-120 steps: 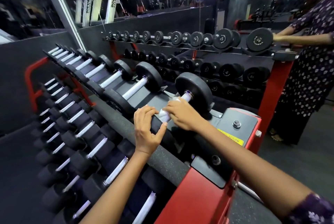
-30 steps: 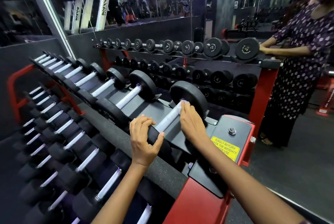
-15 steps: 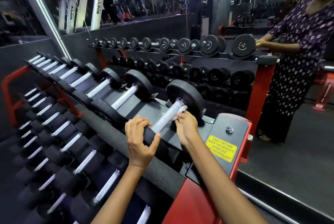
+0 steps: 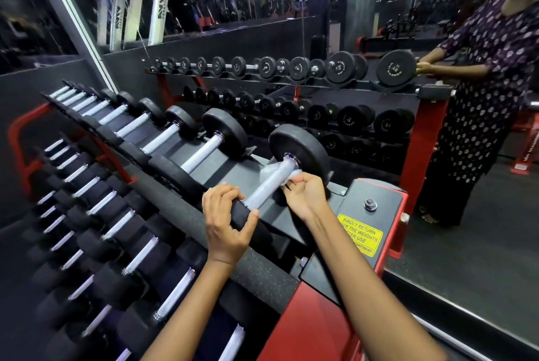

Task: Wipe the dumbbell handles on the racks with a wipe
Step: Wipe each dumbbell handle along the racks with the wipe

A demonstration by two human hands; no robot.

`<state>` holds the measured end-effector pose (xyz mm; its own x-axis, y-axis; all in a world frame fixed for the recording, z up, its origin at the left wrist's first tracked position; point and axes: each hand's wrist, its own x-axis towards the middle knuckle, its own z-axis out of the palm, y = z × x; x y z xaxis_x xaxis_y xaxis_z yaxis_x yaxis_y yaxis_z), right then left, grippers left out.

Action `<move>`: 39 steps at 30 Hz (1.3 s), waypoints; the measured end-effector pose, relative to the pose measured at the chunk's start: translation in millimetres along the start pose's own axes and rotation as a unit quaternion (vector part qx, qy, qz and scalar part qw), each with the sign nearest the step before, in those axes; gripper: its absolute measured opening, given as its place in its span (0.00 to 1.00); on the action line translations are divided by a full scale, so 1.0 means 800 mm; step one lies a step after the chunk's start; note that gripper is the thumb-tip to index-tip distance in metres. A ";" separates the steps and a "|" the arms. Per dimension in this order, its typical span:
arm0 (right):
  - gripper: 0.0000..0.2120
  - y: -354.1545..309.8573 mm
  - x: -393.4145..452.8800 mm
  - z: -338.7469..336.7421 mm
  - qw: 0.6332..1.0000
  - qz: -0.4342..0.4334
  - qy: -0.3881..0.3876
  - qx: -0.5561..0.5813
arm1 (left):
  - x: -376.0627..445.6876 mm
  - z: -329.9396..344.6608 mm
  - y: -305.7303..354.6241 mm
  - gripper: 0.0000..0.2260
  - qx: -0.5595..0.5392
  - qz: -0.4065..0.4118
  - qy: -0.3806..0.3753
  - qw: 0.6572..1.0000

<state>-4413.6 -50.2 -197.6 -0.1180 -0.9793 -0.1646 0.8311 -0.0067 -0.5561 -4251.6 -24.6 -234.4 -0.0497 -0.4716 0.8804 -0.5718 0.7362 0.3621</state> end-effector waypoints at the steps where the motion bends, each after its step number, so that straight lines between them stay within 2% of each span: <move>1: 0.13 0.004 -0.001 -0.001 1.000 -0.002 -0.001 0.008 | -0.001 0.000 0.000 0.11 0.000 0.001 0.002 1.000; 3: 0.13 0.001 -0.003 -0.012 0.998 0.008 -0.017 0.063 | -0.002 0.001 0.001 0.11 -0.003 0.009 0.007 1.000; 5: 0.19 -0.009 -0.002 -0.024 0.992 0.020 -0.037 0.117 | 0.000 0.002 0.001 0.11 -0.004 0.012 0.008 1.000; 6: 0.22 -0.015 -0.001 -0.025 0.992 0.022 -0.038 0.121 | 0.001 0.002 0.000 0.11 -0.004 0.009 0.009 1.000; 7: 0.22 -0.017 -0.001 -0.021 0.992 0.025 -0.036 0.115 | 0.003 0.003 -0.001 0.11 -0.004 0.003 0.008 1.000; 10: 0.06 -0.004 -0.013 -0.012 0.995 0.067 -0.027 0.067 | -0.001 0.002 -0.002 0.12 0.002 0.003 0.007 1.000; 11: 0.07 0.000 -0.017 -0.014 0.995 0.086 -0.028 0.049 | -0.002 0.002 -0.002 0.12 0.001 0.007 0.008 1.000; 15: 0.26 -0.010 -0.023 -0.029 0.992 0.116 -0.026 0.048 | 0.000 0.001 0.002 0.11 -0.005 0.006 0.006 1.000; 17: 0.27 -0.009 -0.024 -0.024 0.991 0.118 -0.028 0.062 | 0.000 0.001 0.002 0.12 0.004 0.004 0.005 1.000; 19: 0.28 -0.004 -0.030 -0.022 0.990 0.140 -0.035 0.005 | -0.001 0.000 0.000 0.14 0.009 0.000 0.005 1.000; 21: 0.34 -0.008 -0.036 -0.027 0.983 0.169 -0.050 -0.057 | -0.001 0.000 0.001 0.12 0.007 0.002 0.006 1.000; 23: 0.41 -0.015 -0.038 -0.028 0.979 0.187 -0.062 -0.057 | 0.000 0.000 0.003 0.12 0.001 0.001 0.003 1.000; 27: 0.43 0.009 -0.046 -0.004 0.967 0.215 -0.088 -0.105 | 0.000 -0.002 0.005 0.11 -0.002 -0.003 -0.002 1.000; 29: 0.47 0.011 -0.050 -0.007 0.964 0.216 -0.083 -0.130 | -0.001 -0.001 0.005 0.11 -0.002 -0.003 -0.002 1.000; 31: 0.49 0.005 -0.048 -0.016 0.967 0.222 -0.074 -0.098 | 0.000 -0.001 0.005 0.12 -0.001 -0.002 -0.002 1.000; 35: 0.46 0.019 -0.051 -0.006 0.970 0.223 -0.066 -0.072 | 0.002 -0.001 0.004 0.12 0.001 -0.008 -0.003 1.000; 39: 0.56 0.010 -0.048 -0.011 0.973 0.213 -0.056 -0.068 | 0.000 -0.001 0.004 0.11 0.005 -0.001 -0.003 1.000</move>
<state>-4407.0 -10.6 -203.3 0.2876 -0.9037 -0.3171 0.7114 0.4233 -0.5611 -4253.0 -21.7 -233.0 -0.0530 -0.4753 0.8782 -0.5796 0.7308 0.3605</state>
